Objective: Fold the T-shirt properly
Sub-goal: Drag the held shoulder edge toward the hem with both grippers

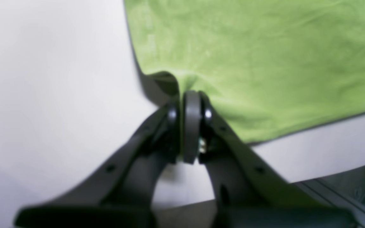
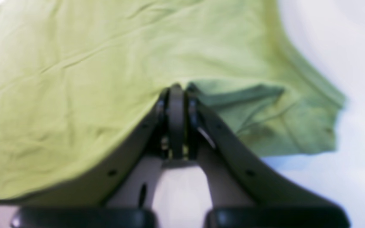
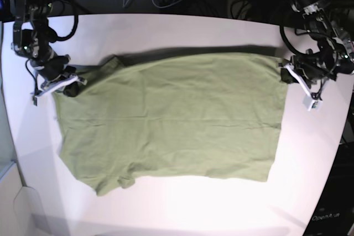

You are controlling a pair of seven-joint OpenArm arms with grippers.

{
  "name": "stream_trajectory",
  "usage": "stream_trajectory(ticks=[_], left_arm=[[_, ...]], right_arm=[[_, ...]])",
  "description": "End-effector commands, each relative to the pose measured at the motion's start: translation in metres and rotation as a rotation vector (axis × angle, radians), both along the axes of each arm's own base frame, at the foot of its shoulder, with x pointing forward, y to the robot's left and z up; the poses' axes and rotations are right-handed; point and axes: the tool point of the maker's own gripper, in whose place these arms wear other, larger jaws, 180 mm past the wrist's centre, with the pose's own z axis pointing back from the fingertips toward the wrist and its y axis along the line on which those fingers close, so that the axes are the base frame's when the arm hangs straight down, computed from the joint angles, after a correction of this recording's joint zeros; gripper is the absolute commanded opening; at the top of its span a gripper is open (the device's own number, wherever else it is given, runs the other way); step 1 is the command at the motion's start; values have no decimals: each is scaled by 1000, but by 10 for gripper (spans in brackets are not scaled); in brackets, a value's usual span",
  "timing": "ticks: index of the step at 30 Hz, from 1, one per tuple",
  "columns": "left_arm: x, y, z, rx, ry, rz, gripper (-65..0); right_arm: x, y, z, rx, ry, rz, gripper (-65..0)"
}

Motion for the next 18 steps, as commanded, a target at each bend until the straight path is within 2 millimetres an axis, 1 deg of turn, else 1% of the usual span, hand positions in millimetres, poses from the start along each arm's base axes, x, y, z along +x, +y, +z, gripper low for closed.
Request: stream_trajectory(ticks=[1, 2, 4, 6, 8, 11, 14, 18], left_arm=[[14, 7, 14, 12, -51, 4, -626], [16, 11, 16, 22, -55, 3, -626], [23, 14, 22, 32, -71, 1, -626], [29, 17, 28, 39, -90, 2, -626], [38, 19, 35, 28, -105, 41, -626], [53, 24, 48, 15, -132, 96, -626], [66, 20, 55, 0, -147, 105, -626], [75, 15, 51, -46, -122, 140, -626]], right_arm=[[12, -10, 15, -18, -52, -23, -646], [16, -11, 19, -19, -63, -22, -646], [24, -16, 25, -36, -80, -19, -646], [29, -17, 30, -39, -94, -19, -646], [35, -21, 34, -48, -104, -19, -646], [41, -27, 29, -43, -94, -40, -646], [47, -34, 21, -34, -73, -61, -646], [56, -37, 23, -29, -82, -69, -646]])
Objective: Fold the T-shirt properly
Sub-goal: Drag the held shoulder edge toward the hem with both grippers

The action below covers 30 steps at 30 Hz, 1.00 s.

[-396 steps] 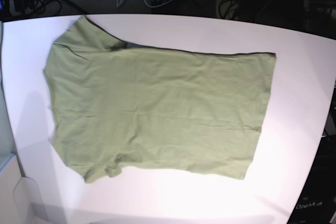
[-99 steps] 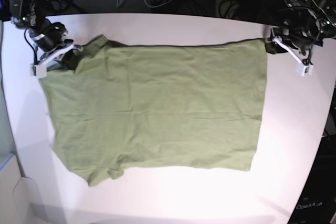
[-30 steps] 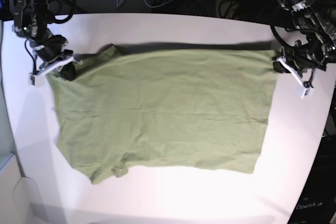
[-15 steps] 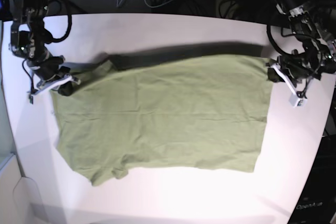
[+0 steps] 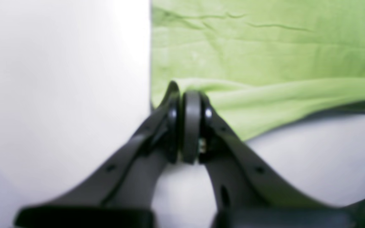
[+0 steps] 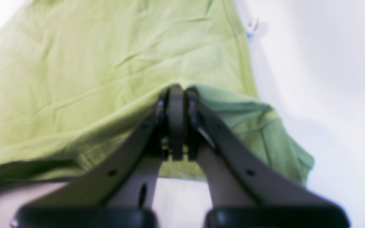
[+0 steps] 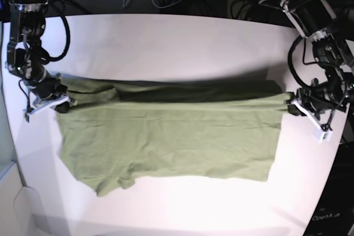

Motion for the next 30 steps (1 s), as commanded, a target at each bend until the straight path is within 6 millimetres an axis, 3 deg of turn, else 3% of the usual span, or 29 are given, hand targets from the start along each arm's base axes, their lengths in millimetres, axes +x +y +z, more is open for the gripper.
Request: stream_trajectory(ticks=[1, 9, 20, 26, 30], left_arm=[[13, 4, 12, 2, -39, 7, -626], [36, -9, -2, -101, 15, 0, -627], [54, -9, 4, -172, 25, 94, -627], [48, -3, 3, -161, 38, 102, -625], [23, -16, -16, -84, 98, 22, -624]], right_arm=[[15, -6, 19, -16, -64, -10, -646], [42, 16, 37, -23, -111, 61, -646], [66, 2, 27, -7, -79, 19, -646], [71, 2, 31, -2, -88, 17, -646], [72, 4, 30, 3, -87, 17, -647]])
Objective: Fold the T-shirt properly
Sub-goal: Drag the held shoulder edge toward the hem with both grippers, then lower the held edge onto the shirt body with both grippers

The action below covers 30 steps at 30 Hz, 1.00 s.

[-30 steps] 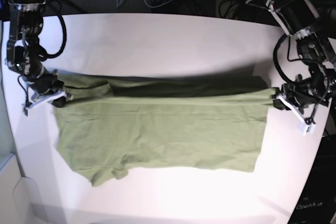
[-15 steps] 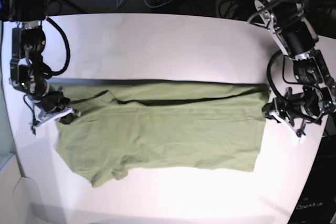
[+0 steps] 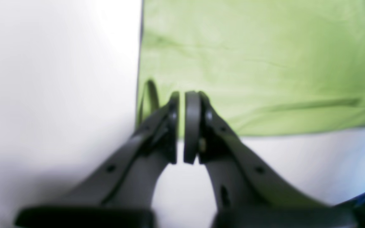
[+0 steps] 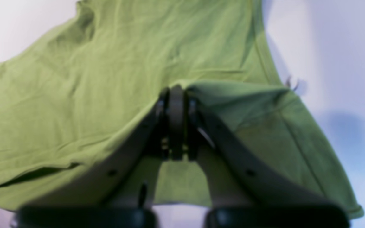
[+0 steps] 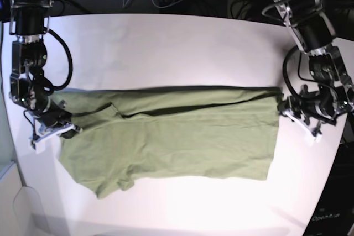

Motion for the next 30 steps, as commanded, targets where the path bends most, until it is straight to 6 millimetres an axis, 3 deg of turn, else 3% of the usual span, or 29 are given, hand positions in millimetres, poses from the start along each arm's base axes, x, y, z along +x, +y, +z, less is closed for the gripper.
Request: stream_trajectory(ticks=[1, 4, 7, 12, 14, 18, 22, 30], left_arm=[[8, -4, 14, 30, -47, -49, -623], [4, -32, 17, 96, -82, -180, -623], [2, -42, 32, 137, -145, -214, -597], [7, -45, 59, 179, -231, -230, -362], [7, -41, 61, 210, -233, -226, -314], [10, -27, 57, 343, -207, -238, -316], [18, -43, 50, 508, -235, -385, -316], [15, -66, 34, 842, -222, -627, -316]], right_arm=[[13, -6, 20, -7, -62, -16, -647], [14, 0, 18, -8, -60, 1, -647], [14, 0, 18, -8, -60, 1, -646], [14, 0, 19, -8, -62, 1, -644], [14, 0, 19, -8, -62, 1, -644], [14, 0, 18, -9, -59, 1, -644], [14, 0, 18, -9, -59, 1, -644], [14, -1, 19, -11, -60, 1, -644]])
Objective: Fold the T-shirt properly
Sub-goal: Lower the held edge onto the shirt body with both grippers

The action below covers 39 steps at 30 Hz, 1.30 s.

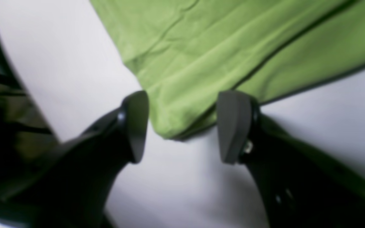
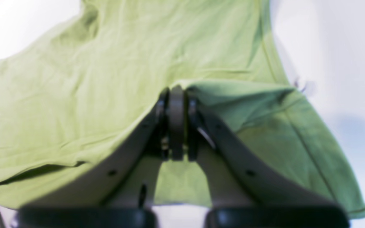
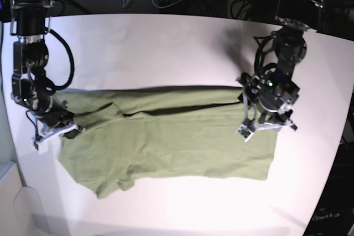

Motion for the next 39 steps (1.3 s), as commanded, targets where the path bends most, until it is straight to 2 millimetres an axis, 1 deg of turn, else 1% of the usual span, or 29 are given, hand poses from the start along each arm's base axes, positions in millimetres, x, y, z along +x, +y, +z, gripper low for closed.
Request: stream_trajectory(ticks=[1, 3, 5, 9, 11, 15, 19, 22, 26, 27, 39], left_arm=[[11, 5, 14, 50, -53, -9, -316], [8, 13, 12, 125, -56, -16, -316], [7, 19, 13, 158, -57, -19, -316], [5, 21, 10, 195, -33, -111, -316], [0, 22, 6, 199, -18, -128, -316], [0, 21, 4, 196, -24, -155, -316], [-5, 25, -11, 196, 16, -153, -316], [-7, 36, -24, 232, 39, -156, -316], [-10, 45, -41, 277, 60, -171, -316], [-10, 43, -43, 275, 60, -171, -316], [-6, 39, -40, 277, 41, -176, -316]], right_arm=[[13, -7, 20, -10, -60, -15, -644], [13, -7, 20, -10, -60, -15, -644], [13, -7, 20, -10, -60, -15, -644], [13, -8, 20, -10, -61, -15, -644], [13, -8, 20, -10, -61, -15, -644], [13, -7, 21, -10, -63, -15, -644], [13, -7, 21, -11, -64, -14, -644], [13, -7, 22, -11, -66, -14, -644], [14, -7, 22, -11, -67, -14, -644], [14, -7, 22, -11, -67, -14, -644], [13, -8, 21, -10, -64, -16, -644]])
